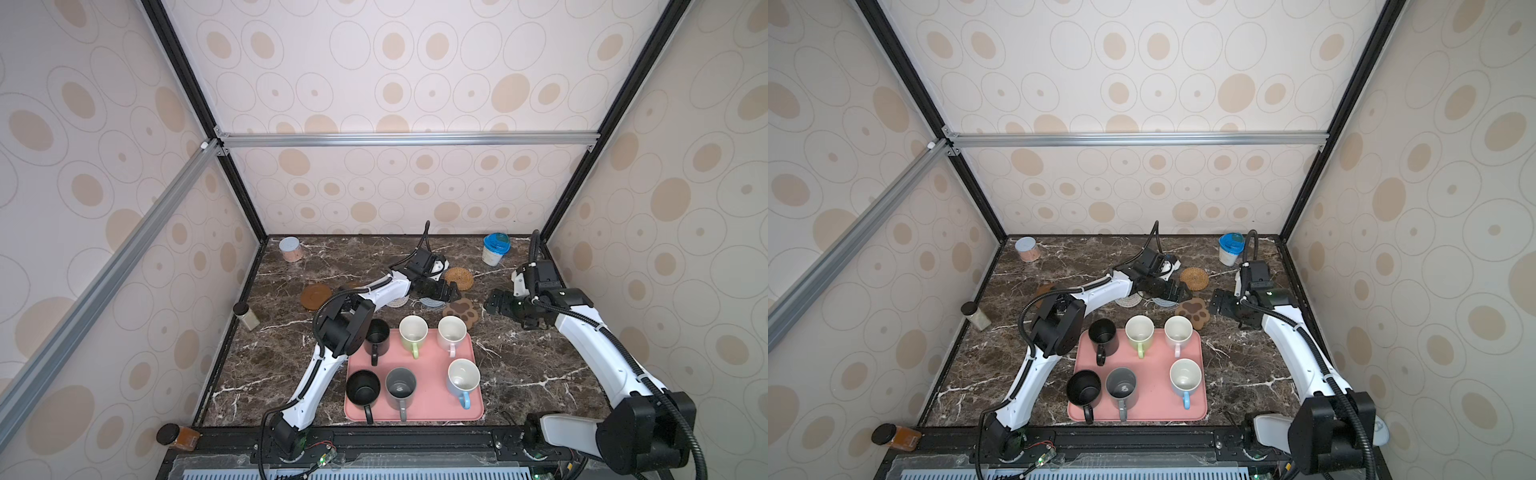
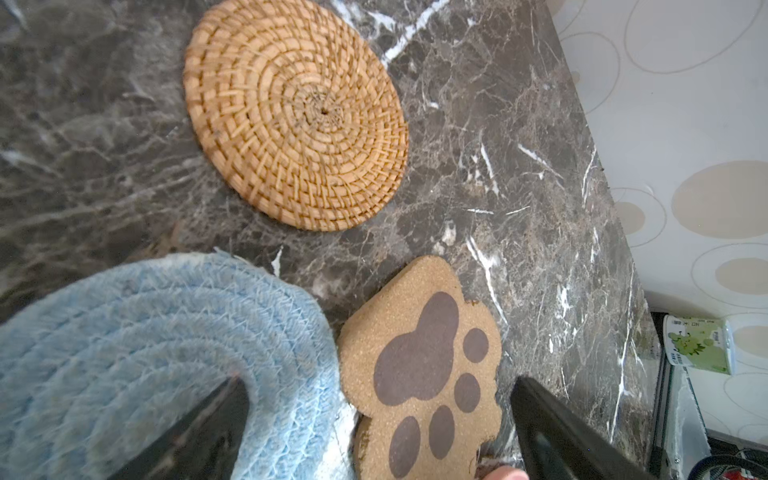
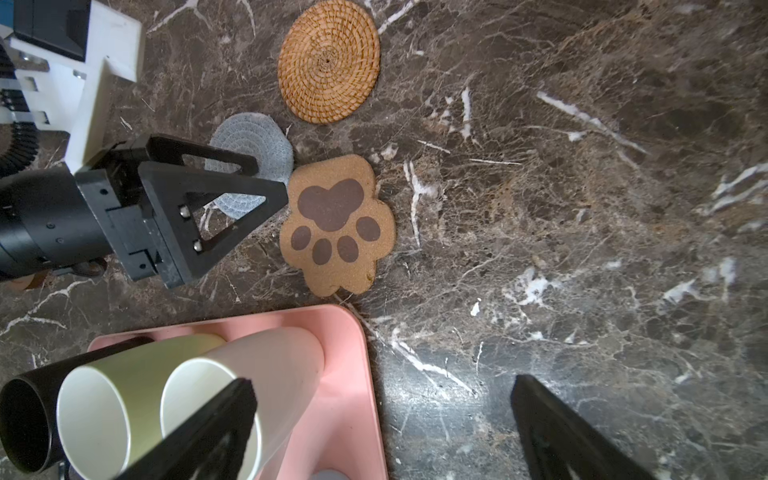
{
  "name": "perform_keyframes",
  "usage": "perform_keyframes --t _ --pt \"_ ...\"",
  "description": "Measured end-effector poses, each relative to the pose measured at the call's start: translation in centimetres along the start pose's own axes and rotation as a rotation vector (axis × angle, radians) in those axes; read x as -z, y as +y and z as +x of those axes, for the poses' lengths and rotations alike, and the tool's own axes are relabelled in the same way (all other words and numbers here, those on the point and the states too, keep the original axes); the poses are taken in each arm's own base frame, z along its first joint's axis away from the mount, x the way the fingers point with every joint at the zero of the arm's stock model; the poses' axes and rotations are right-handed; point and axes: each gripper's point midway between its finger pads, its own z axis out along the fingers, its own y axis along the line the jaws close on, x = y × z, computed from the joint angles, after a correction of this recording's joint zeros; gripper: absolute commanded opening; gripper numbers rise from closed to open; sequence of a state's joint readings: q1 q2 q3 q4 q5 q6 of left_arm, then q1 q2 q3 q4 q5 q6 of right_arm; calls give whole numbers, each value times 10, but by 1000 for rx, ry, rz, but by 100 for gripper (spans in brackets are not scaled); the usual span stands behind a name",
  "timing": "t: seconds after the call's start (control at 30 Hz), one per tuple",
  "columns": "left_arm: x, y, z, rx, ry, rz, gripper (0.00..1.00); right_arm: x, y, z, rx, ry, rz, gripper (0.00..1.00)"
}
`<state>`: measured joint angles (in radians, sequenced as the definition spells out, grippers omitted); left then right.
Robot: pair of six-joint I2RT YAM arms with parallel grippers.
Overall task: Place cups on coasters
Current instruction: Move the coaster to the top-center of the table.
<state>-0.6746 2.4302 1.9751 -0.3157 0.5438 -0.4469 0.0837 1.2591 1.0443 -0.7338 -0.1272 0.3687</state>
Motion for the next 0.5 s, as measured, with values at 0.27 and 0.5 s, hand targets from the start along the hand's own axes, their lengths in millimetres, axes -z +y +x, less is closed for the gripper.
perform_keyframes --t 0.27,0.5 --pt "18 -6 -23 -31 -26 -69 100 18 13 -23 37 -64 -30 100" --pt "52 -28 -61 -100 -132 -73 100 29 26 -40 59 -100 -73 100"
